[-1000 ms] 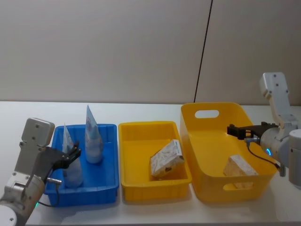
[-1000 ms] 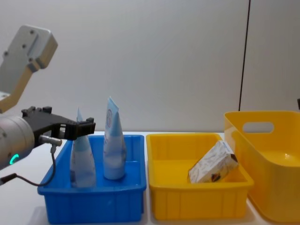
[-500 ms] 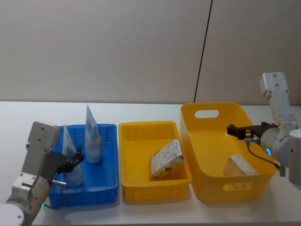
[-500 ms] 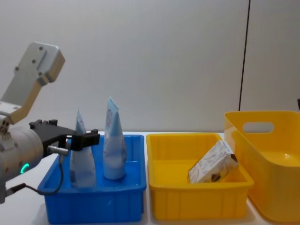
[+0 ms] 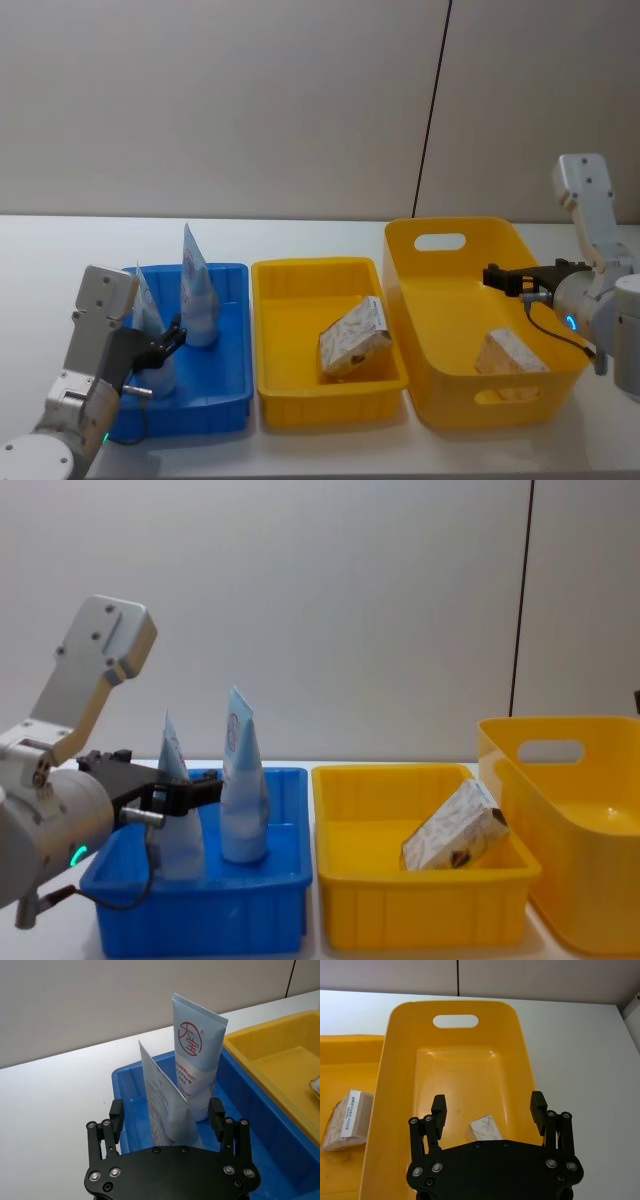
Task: Bimanual collaborative sorting of washing and personal care products
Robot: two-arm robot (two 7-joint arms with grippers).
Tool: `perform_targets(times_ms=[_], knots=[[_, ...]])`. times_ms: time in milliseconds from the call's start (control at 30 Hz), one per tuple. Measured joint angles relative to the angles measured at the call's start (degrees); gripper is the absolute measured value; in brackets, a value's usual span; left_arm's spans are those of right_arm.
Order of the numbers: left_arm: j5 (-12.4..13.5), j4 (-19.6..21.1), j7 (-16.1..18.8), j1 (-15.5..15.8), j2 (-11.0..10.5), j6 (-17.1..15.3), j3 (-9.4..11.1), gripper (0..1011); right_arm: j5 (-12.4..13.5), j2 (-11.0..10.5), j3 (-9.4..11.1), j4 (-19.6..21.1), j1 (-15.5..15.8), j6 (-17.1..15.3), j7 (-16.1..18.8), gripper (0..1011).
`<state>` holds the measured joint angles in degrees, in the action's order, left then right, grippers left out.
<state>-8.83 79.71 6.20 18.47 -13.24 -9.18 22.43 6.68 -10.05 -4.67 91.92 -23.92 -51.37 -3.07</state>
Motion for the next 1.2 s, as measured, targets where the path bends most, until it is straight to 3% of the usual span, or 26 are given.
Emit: perform_targets(times_ms=[400, 767, 800, 1200], knots=[[1.02, -1.95, 0.90, 0.66, 1.28, 0.95, 0.24, 997, 0.00, 0.00, 0.00, 0.00, 0.00, 0.00, 0.00, 1004], [1.38, -2.60, 1.21, 0.89, 1.71, 1.28, 0.31, 729, 0.00, 0.00, 0.00, -0.01, 0.00, 0.00, 0.00, 1004], [1.41, -2.66, 1.24, 0.91, 1.74, 1.30, 0.32, 661, 0.00, 0.00, 0.00, -0.01, 0.00, 0.00, 0.00, 1004], [1.53, -2.91, 1.37, 0.98, 1.92, 1.42, 0.35, 309, 0.00, 0.00, 0.00, -0.01, 0.00, 0.00, 0.00, 1004]])
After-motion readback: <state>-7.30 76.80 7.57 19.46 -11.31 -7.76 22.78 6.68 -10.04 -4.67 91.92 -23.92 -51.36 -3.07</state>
